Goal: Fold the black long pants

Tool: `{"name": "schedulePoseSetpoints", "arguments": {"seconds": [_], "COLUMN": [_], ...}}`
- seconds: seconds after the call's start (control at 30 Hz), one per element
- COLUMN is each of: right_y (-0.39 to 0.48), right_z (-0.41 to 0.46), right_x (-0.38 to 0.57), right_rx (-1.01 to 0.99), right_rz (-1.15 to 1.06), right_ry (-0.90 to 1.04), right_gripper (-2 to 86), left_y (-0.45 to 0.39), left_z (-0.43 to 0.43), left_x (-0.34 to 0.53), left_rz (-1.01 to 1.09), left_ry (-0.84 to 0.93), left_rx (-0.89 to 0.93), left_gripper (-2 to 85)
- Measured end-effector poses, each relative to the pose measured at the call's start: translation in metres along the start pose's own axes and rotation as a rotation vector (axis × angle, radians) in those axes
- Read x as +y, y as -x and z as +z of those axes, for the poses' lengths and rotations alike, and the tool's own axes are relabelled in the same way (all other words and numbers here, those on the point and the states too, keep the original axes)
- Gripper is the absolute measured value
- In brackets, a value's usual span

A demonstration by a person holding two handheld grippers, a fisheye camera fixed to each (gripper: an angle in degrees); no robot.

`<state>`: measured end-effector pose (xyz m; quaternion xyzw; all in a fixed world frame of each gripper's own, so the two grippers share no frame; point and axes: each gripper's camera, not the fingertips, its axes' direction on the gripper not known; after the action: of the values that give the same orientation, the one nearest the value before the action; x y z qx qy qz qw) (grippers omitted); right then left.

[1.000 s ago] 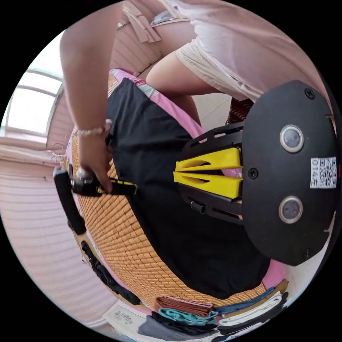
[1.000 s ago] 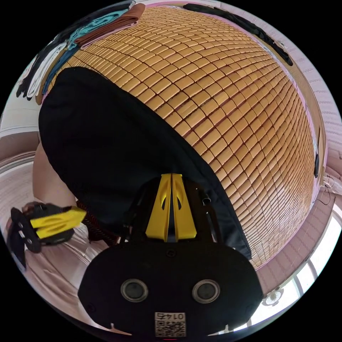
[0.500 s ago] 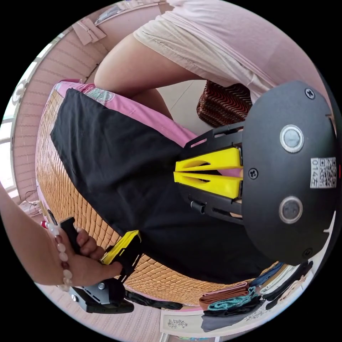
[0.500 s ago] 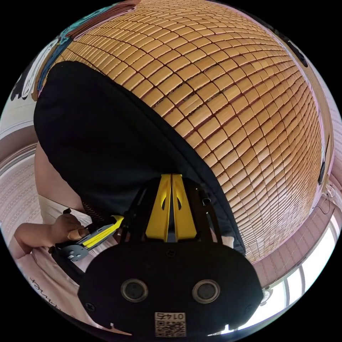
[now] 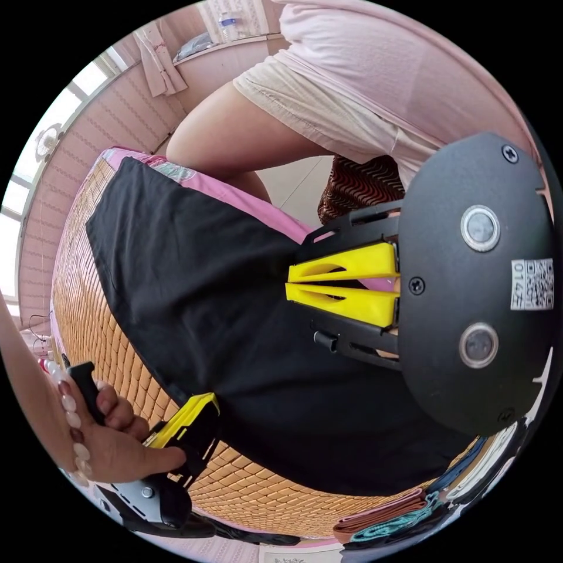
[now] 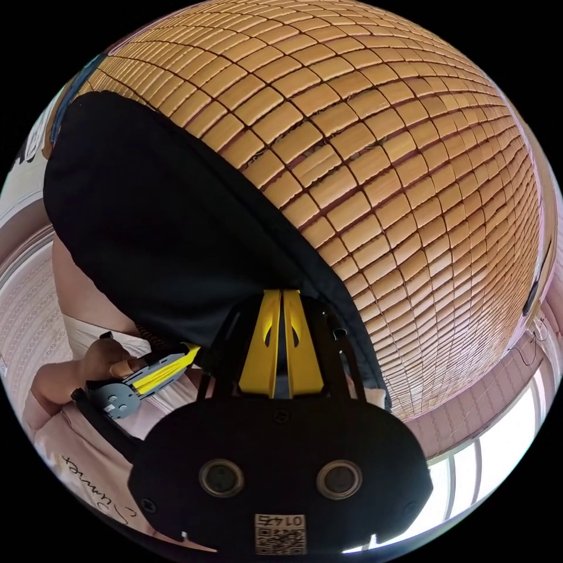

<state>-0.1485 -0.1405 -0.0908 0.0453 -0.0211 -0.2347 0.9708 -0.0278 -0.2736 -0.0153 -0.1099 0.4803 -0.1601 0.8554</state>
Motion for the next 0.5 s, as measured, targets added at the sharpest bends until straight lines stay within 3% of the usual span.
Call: {"name": "schedulePoseSetpoints", "arguments": {"seconds": [0.33,0.5], "right_y": [-0.073,-0.091], "right_z": [0.076,0.120], "right_x": [0.042,0.065], "right_rx": [-0.190,-0.190], "right_rz": [0.031,0.007], "right_ry": [0.054,0.082], "right_gripper": [-0.9,-0.9], "left_y": [-0.009,-0.017], "left_z": [0.024,0.034], "left_x": [-0.035,-0.050], "left_rz": [0.029,0.038], "left_ry": [0.031,0.037], "left_rx": [0.004,-0.019], "left_gripper": [-1.0,-1.0]}}
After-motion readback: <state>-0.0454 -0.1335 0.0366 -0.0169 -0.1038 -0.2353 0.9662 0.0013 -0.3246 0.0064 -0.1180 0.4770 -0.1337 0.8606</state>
